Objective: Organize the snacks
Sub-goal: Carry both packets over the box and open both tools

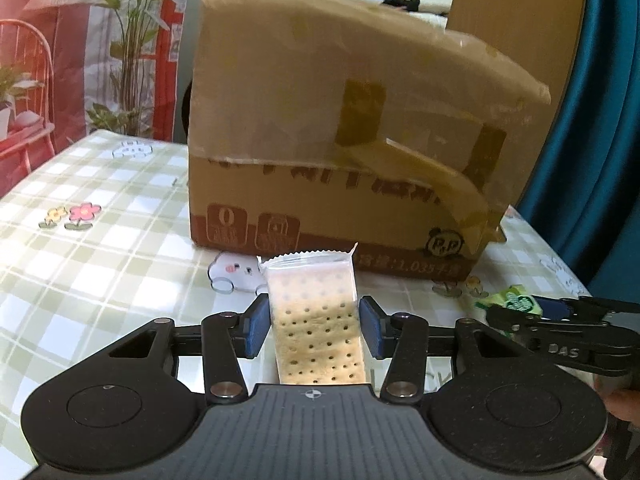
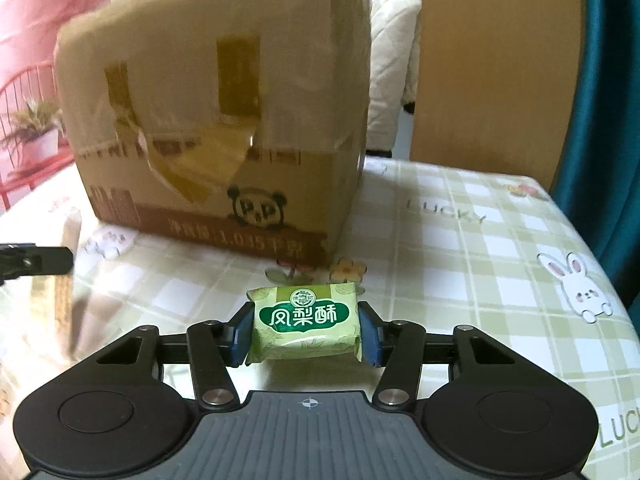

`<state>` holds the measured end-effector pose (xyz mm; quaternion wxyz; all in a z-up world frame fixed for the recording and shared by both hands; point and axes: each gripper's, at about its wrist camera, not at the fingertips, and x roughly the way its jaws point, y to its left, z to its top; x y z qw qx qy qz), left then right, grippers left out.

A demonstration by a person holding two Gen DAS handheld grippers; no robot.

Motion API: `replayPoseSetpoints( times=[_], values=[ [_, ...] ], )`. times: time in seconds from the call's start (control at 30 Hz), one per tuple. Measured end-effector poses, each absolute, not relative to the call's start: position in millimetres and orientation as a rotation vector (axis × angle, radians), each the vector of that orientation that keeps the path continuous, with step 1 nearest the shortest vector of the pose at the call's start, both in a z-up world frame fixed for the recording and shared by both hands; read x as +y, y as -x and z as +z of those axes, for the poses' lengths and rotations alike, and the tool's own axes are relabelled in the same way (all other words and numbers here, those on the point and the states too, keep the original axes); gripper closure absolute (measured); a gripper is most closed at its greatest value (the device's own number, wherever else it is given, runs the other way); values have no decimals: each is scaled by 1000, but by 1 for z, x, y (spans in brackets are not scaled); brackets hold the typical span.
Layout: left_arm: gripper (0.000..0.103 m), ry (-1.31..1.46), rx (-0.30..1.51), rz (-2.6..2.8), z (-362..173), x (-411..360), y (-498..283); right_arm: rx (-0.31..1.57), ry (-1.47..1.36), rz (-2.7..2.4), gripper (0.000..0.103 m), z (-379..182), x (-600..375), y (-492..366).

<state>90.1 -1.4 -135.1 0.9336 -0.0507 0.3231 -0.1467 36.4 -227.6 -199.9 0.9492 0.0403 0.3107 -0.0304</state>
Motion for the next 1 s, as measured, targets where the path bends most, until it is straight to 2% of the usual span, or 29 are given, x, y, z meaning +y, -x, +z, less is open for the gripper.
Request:
replayPoseSetpoints(
  times=[0.77,1.0],
  values=[
    [54,94,445,-325,-79,5,-85,363,-87,-7,54,-90,-229,-15],
    [54,83,335,-344,-37,7,-100,260,-65,16,54,-41,-234,-23]
  ],
)
